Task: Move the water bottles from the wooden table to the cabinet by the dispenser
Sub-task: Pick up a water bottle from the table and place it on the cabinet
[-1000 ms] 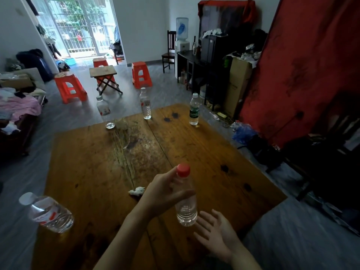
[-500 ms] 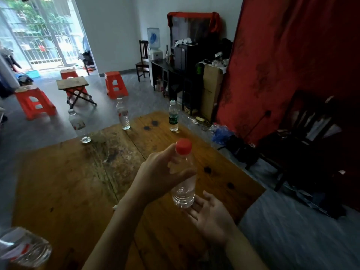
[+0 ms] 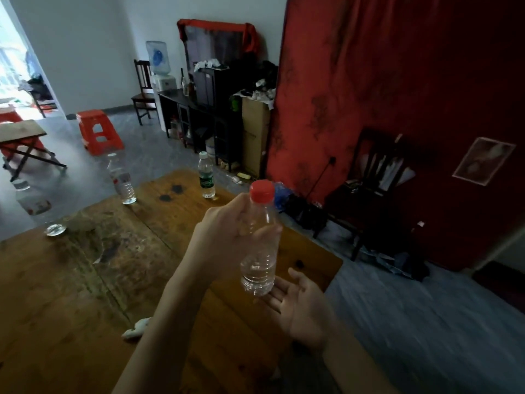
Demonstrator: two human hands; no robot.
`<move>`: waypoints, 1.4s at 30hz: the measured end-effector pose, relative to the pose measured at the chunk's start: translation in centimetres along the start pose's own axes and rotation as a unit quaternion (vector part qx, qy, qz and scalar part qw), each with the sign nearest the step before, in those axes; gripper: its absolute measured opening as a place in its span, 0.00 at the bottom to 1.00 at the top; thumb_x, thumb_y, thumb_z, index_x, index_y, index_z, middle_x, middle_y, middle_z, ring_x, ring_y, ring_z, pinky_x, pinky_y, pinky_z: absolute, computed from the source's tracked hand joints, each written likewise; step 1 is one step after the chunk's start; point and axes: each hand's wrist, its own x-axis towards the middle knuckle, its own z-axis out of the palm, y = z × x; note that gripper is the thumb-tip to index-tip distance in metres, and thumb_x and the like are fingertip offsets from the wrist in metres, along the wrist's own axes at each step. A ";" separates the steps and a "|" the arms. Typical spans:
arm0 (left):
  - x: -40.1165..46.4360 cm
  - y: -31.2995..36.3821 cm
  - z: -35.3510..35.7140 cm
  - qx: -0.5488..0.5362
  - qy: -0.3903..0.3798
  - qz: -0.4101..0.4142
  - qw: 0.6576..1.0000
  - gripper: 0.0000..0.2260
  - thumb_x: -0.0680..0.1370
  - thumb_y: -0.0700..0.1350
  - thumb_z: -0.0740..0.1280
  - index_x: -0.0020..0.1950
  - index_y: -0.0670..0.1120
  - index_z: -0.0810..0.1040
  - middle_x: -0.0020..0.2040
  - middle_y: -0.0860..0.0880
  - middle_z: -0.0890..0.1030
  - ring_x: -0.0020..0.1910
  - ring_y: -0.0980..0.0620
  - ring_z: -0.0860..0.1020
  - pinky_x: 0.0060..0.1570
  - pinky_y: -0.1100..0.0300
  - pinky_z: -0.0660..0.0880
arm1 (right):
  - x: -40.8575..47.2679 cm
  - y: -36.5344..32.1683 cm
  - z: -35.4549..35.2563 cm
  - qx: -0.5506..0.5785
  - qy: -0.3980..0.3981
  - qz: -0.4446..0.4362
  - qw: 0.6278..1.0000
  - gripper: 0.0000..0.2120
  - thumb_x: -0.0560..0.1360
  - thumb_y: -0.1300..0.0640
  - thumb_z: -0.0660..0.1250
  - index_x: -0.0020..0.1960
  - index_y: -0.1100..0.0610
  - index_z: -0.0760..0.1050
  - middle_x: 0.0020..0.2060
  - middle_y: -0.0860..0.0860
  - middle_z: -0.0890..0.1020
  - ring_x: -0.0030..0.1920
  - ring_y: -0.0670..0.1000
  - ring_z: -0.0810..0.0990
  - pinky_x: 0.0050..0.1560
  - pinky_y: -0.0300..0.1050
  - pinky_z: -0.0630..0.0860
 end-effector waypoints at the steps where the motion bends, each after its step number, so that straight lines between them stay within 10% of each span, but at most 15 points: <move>1: 0.2 0.3 0.5 -0.005 0.001 0.010 1.000 0.19 0.70 0.71 0.67 0.51 0.58 0.76 0.46 0.65 0.82 0.40 0.61 0.82 0.35 0.55 0.79 | -0.3 -0.3 -0.3 0.000 0.000 -0.007 1.000 0.26 0.80 0.46 0.55 0.69 0.63 0.70 0.63 0.63 0.80 0.64 0.62 0.78 0.60 0.57 0.77; 10: 2.8 4.4 6.2 0.003 -0.073 0.057 0.996 0.11 0.71 0.73 0.63 0.47 0.69 0.70 0.44 0.72 0.79 0.38 0.70 0.78 0.33 0.68 0.69 | -3.3 -2.9 -5.0 0.050 0.017 -0.057 0.997 0.28 0.77 0.44 0.59 0.71 0.61 0.68 0.63 0.63 0.80 0.61 0.62 0.80 0.59 0.57 0.77; 17: 5.4 10.4 13.8 -0.035 -0.144 0.066 0.987 0.23 0.70 0.71 0.66 0.57 0.58 0.77 0.49 0.62 0.83 0.49 0.65 0.81 0.51 0.50 0.81 | -8.1 -7.4 -11.5 0.085 0.031 -0.123 0.988 0.32 0.79 0.43 0.59 0.74 0.63 0.63 0.66 0.64 0.77 0.64 0.63 0.78 0.68 0.58 0.71; 36: 12.0 29.0 37.9 -0.059 -0.185 0.113 0.974 0.28 0.67 0.73 0.64 0.57 0.54 0.78 0.47 0.60 0.84 0.46 0.62 0.82 0.48 0.48 0.82 | -22.2 -26.4 -29.8 0.123 0.091 -0.170 0.974 0.25 0.81 0.46 0.57 0.59 0.71 0.70 0.61 0.67 0.80 0.64 0.62 0.77 0.61 0.54 0.74; 42: 15.0 30.2 42.4 -0.044 -0.198 0.111 0.973 0.27 0.68 0.72 0.65 0.56 0.55 0.78 0.47 0.58 0.84 0.46 0.60 0.83 0.49 0.47 0.82 | -22.0 -30.3 -32.9 0.131 0.088 -0.163 0.974 0.30 0.81 0.46 0.57 0.72 0.70 0.62 0.61 0.67 0.79 0.64 0.63 0.77 0.62 0.55 0.74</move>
